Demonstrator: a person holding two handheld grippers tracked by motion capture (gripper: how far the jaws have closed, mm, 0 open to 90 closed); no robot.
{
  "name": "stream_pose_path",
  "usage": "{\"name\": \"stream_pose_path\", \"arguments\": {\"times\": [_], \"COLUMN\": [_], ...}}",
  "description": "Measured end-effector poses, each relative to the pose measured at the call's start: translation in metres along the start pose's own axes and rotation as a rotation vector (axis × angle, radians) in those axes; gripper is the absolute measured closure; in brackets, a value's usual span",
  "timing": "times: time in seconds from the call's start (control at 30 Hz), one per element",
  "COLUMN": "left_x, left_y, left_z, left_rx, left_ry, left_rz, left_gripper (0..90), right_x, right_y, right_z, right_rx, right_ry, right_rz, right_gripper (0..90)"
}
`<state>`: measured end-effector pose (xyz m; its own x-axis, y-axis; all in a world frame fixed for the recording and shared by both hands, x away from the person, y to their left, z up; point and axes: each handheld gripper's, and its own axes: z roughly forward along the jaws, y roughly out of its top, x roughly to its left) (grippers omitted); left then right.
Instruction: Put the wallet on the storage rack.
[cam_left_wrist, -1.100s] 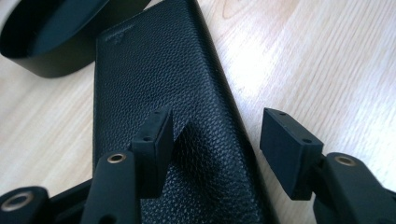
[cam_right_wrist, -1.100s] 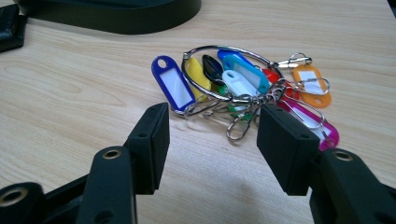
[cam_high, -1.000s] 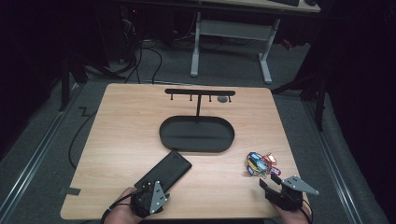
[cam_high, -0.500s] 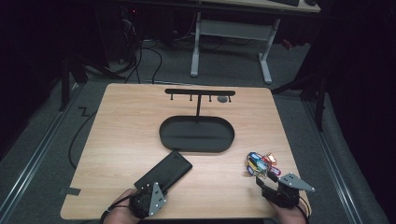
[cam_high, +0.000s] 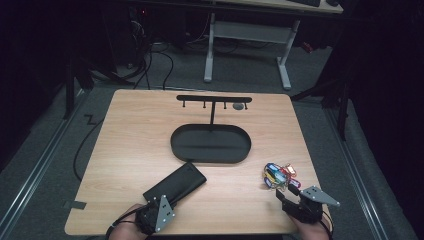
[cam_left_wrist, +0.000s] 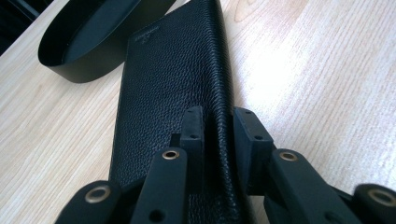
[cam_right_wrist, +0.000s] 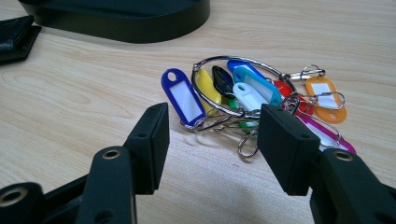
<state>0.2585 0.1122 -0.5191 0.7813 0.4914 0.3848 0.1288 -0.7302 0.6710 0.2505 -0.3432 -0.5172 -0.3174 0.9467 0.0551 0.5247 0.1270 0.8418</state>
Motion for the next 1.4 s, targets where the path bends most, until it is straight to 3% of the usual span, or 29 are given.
{"name": "stream_pose_path", "arguments": {"times": [0.27, 0.5, 0.93, 1.17, 1.4], "left_x": [0.009, 0.012, 0.023, 0.026, 0.032], "left_y": [-0.002, -0.002, -0.005, -0.003, -0.005], "left_z": [-0.011, -0.019, -0.029, -0.033, -0.038], "left_rx": [-0.041, -0.057, -0.100, -0.125, -0.159], "left_ry": [0.002, 0.004, -0.065, -0.061, -0.083], "left_rz": [-0.046, -0.064, -0.153, -0.175, -0.224], "left_gripper": [78.7, 79.8, 80.4, 80.9, 81.4], "right_x": [-0.001, 0.000, -0.001, -0.001, -0.001], "right_y": [0.000, -0.001, -0.001, -0.001, -0.001], "right_z": [0.001, 0.002, 0.003, 0.003, 0.002], "right_rx": [0.000, 0.006, 0.009, 0.009, 0.006], "right_ry": [0.003, 0.008, 0.010, 0.009, 0.007], "right_rz": [0.001, 0.006, 0.008, 0.007, 0.011], "right_gripper": [44.4, 44.3, 44.3, 44.3, 44.3]}}
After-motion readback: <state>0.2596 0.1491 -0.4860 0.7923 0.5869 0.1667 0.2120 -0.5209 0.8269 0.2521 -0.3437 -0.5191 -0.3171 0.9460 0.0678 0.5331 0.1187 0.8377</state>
